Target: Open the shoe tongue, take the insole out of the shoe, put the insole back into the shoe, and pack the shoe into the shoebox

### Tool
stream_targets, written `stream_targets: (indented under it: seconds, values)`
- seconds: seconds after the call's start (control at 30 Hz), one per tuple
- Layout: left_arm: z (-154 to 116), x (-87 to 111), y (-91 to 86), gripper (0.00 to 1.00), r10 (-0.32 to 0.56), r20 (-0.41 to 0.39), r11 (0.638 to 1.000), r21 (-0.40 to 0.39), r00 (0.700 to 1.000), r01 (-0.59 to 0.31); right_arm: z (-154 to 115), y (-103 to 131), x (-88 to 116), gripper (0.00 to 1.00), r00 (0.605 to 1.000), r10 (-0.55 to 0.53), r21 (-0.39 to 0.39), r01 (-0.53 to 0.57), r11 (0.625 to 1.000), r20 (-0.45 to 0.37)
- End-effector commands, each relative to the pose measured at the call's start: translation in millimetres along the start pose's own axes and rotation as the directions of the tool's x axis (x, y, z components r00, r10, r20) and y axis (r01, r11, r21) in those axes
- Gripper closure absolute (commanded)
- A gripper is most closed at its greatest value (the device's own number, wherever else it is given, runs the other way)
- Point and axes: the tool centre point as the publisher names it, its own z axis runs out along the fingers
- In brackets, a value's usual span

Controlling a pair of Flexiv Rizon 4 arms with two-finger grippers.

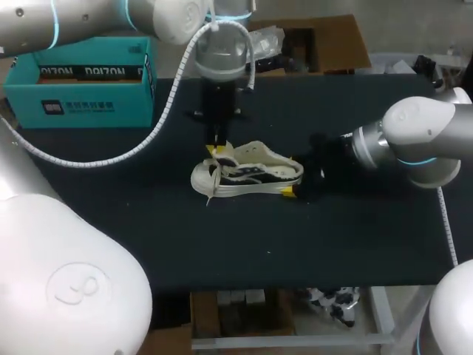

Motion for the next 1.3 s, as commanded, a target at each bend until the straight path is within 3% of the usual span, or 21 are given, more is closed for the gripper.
stream_targets:
  seconds: [0.03, 0.3, 0.33, 0.47, 0.6, 0.77, 0.87, 0.9, 0.93, 0.97, 1.03, 1.07, 1.1, 1.13, 1.17, 1.2, 1.3]
  values:
    - [20.6, -19.7, -7.6, 1.00, 0.002, -0.185, 1.000, -0.028, 0.983, -0.008, 4.9, -6.1, -0.6, 1.00, 1.000, 0.000, -0.002, 0.000, 1.000, 0.001]
    - [35.1, -23.1, -19.3, 1.00, 0.032, -0.220, 0.998, -0.048, 0.975, -0.044, 4.9, -6.1, -0.6, 1.00, 1.000, 0.000, -0.002, 0.000, 1.000, 0.001]
    - [35.2, -23.2, -18.9, 0.93, 0.041, -0.227, 0.998, -0.042, 0.973, -0.052, 4.9, -6.1, -0.6, 1.00, 1.000, 0.000, -0.002, 0.000, 1.000, 0.001]
    - [20.0, -25.1, -6.4, 0.16, 0.131, -0.256, 0.991, 0.014, 0.958, -0.132, 4.9, -6.1, -0.6, 1.00, 1.000, 0.000, -0.002, 0.000, 1.000, 0.001]
    - [-9.7, -21.4, 13.3, 0.00, 0.260, -0.250, 0.965, 0.097, 0.933, -0.243, 4.9, -6.1, -0.6, 1.00, 1.000, 0.000, -0.002, 0.000, 1.000, 0.001]
    - [-47.2, -10.0, 28.6, 0.00, 0.406, -0.207, 0.908, 0.206, 0.890, -0.365, 4.9, -6.1, -0.6, 1.00, 1.000, 0.000, -0.002, 0.000, 1.000, 0.001]
    - [-66.9, 3.1, 32.9, 0.02, 0.506, -0.152, 0.849, 0.259, 0.849, -0.460, 4.9, -6.1, -0.6, 1.00, 1.000, 0.000, -0.002, 0.000, 1.000, 0.001]
    - [-71.2, 7.6, 34.3, 0.21, 0.552, -0.122, 0.818, 0.270, 0.825, -0.508, 4.9, -6.1, -0.6, 1.00, 1.000, 0.000, -0.002, 0.000, 1.000, 0.001]
    - [-75.4, 12.3, 35.0, 0.72, 0.579, -0.104, 0.796, 0.288, 0.809, -0.533, 4.9, -6.1, -0.6, 1.00, 1.000, 0.000, -0.002, 0.000, 1.000, 0.001]
    - [-77.9, 18.3, 35.8, 1.00, 0.631, -0.045, 0.748, 0.301, 0.774, -0.592, 4.9, -6.1, -0.6, 1.00, 1.000, 0.000, -0.002, 0.000, 1.000, 0.001]
    - [-80.2, 26.9, 36.8, 1.00, 0.735, 0.005, 0.651, 0.276, 0.678, -0.707, 4.9, -6.1, -0.6, 1.00, 1.000, 0.000, -0.002, 0.000, 1.000, 0.001]
    - [-80.6, 29.8, 37.5, 1.00, 0.819, 0.029, 0.553, 0.228, 0.573, -0.802, 4.9, -6.1, -0.6, 1.00, 1.000, 0.000, -0.002, 0.000, 1.000, 0.001]
    - [-80.7, 30.8, 37.5, 1.00, 0.896, 0.037, 0.430, 0.176, 0.442, -0.886, 4.9, -6.1, -0.6, 1.00, 1.000, 0.000, -0.002, 0.000, 1.000, 0.001]
    - [-80.7, 30.4, 36.0, 1.00, 0.962, 0.034, 0.268, 0.100, 0.272, -0.958, 4.9, -6.1, -0.6, 1.00, 1.000, 0.000, -0.002, 0.000, 1.000, 0.001]
    - [-81.4, 29.2, 32.7, 1.00, 0.990, 0.024, 0.141, 0.057, 0.142, -0.988, 4.9, -6.1, -0.6, 1.00, 1.000, 0.000, -0.002, 0.000, 1.000, 0.001]
    - [-85.8, 29.1, 24.8, 1.00, 0.997, -0.057, 0.063, 0.091, 0.058, -0.994, 4.9, -6.1, -0.6, 1.00, 1.000, 0.000, -0.002, 0.000, 1.000, 0.001]
    - [-85.8, 29.1, 24.8, 1.00, 0.997, -0.057, 0.063, 0.091, 0.058, -0.994, 4.9, -6.1, -0.6, 1.00, 1.000, 0.000, -0.002, 0.000, 1.000, 0.001]
